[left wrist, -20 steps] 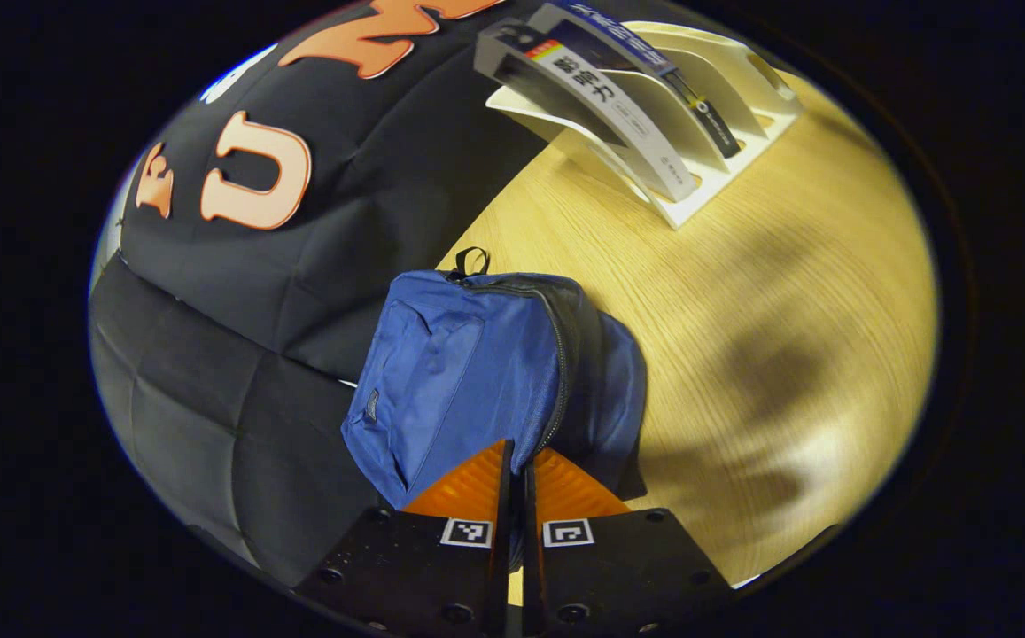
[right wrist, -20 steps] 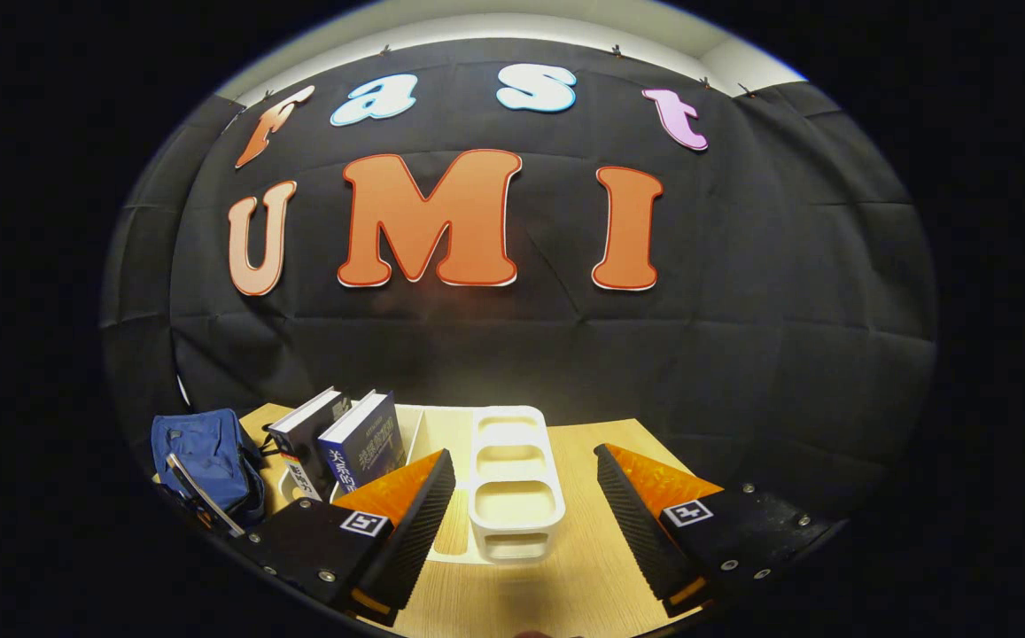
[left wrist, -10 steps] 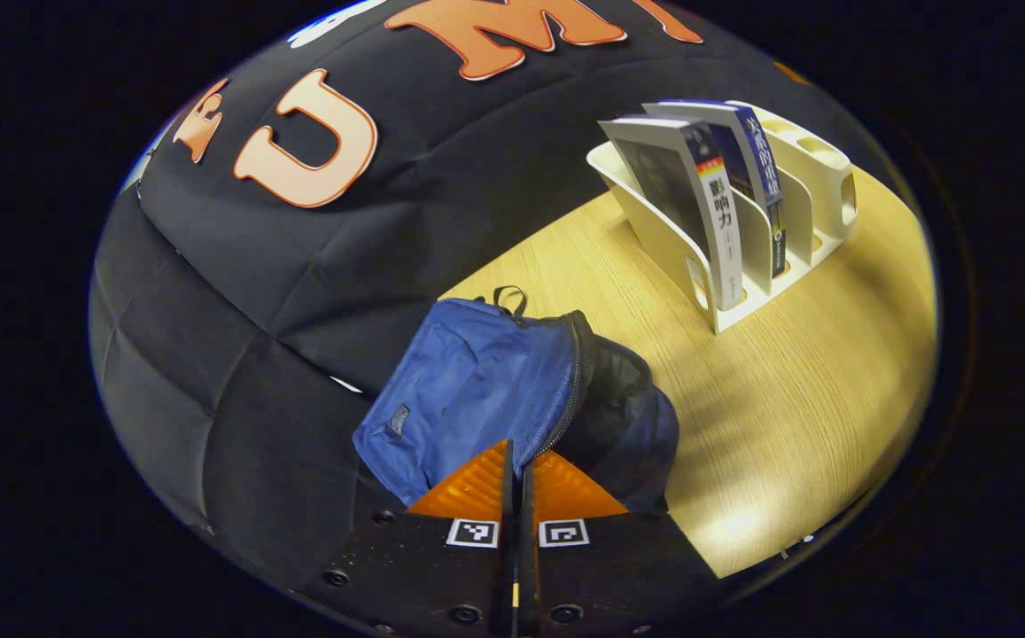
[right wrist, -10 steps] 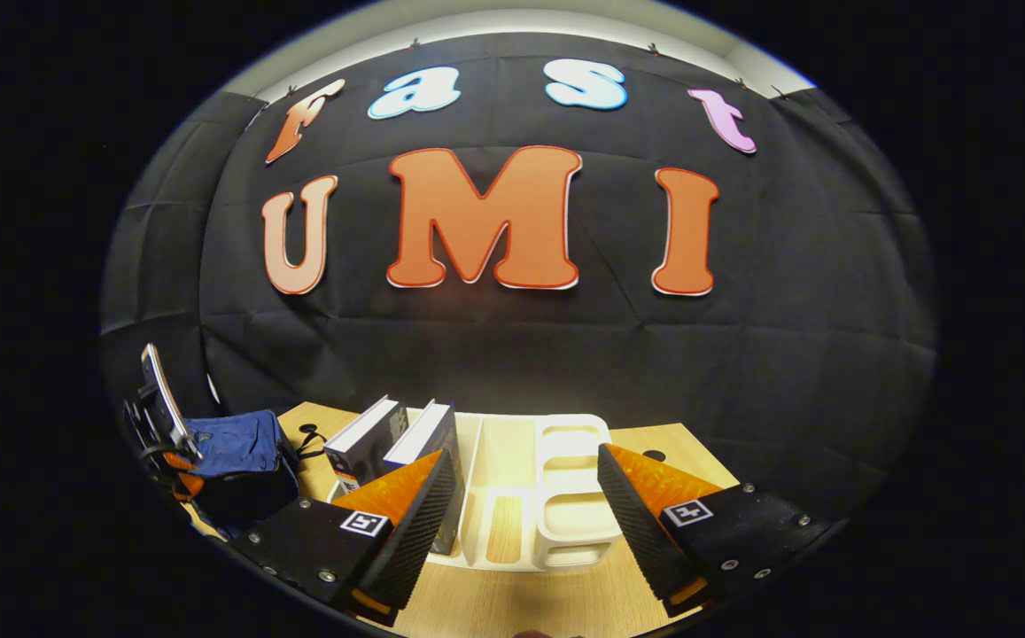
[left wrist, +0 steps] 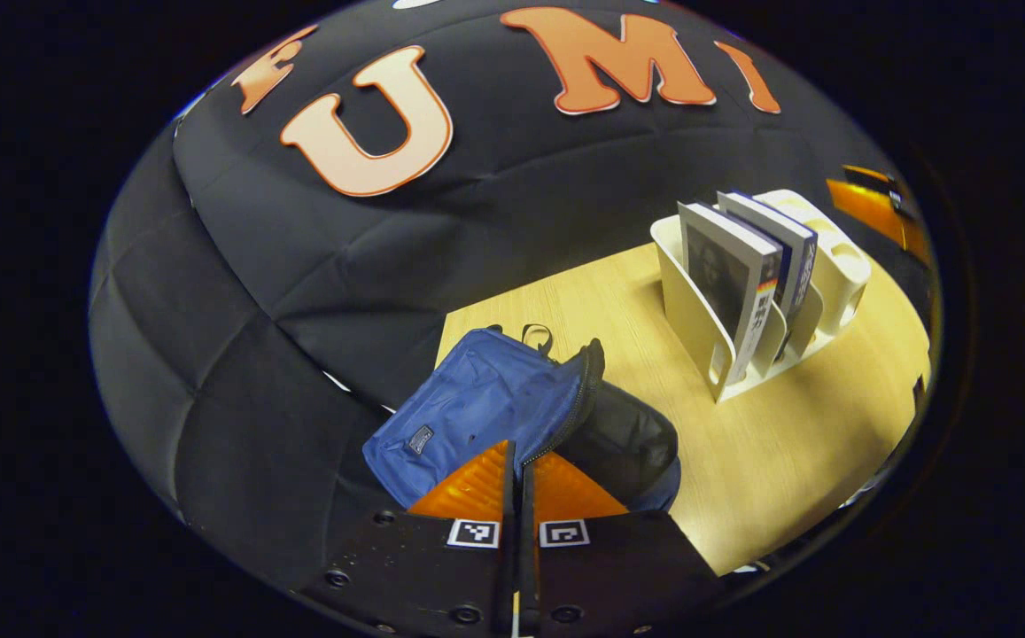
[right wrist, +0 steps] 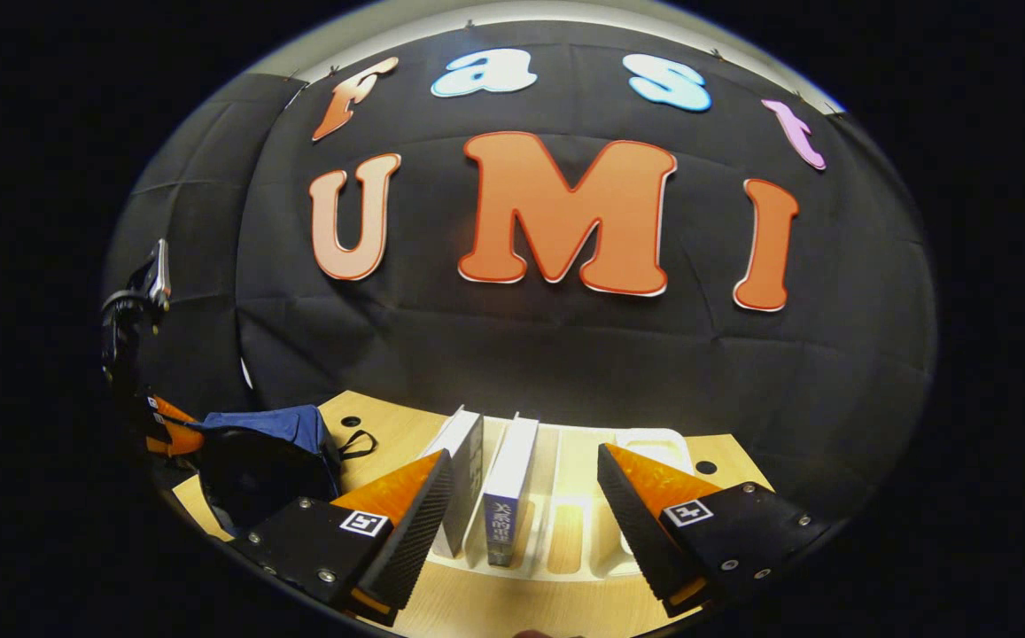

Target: Open the schoolbag, grab two books from the bookshelf and put them into the schoolbag.

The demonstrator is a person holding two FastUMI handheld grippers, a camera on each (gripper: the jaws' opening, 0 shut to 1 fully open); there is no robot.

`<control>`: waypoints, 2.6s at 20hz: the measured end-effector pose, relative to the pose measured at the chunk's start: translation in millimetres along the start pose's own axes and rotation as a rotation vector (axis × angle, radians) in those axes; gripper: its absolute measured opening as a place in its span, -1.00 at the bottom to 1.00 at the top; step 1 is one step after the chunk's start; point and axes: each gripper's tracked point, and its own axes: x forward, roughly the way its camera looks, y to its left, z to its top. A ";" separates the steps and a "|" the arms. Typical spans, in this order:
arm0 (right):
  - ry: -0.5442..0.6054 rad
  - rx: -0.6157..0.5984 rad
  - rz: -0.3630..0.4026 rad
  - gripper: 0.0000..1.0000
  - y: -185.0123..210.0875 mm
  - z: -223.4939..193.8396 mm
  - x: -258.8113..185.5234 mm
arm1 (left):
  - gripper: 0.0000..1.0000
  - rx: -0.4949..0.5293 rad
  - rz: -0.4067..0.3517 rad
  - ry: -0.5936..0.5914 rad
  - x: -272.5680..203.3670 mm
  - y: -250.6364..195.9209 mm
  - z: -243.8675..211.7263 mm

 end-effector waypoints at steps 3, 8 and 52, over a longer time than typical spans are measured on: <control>0.051 -0.023 0.013 0.94 17.4 1.1 16.0 | -0.95 -0.045 -0.043 -0.020 2.0 14.2 10.6; 0.166 -0.053 0.024 0.94 44.3 -5.7 47.5 | -0.97 -0.158 -0.140 -0.039 7.2 35.7 20.7; 0.910 0.046 -0.049 -0.14 74.2 -123.1 133.5 | -0.98 -0.379 -0.561 0.078 11.2 69.8 28.9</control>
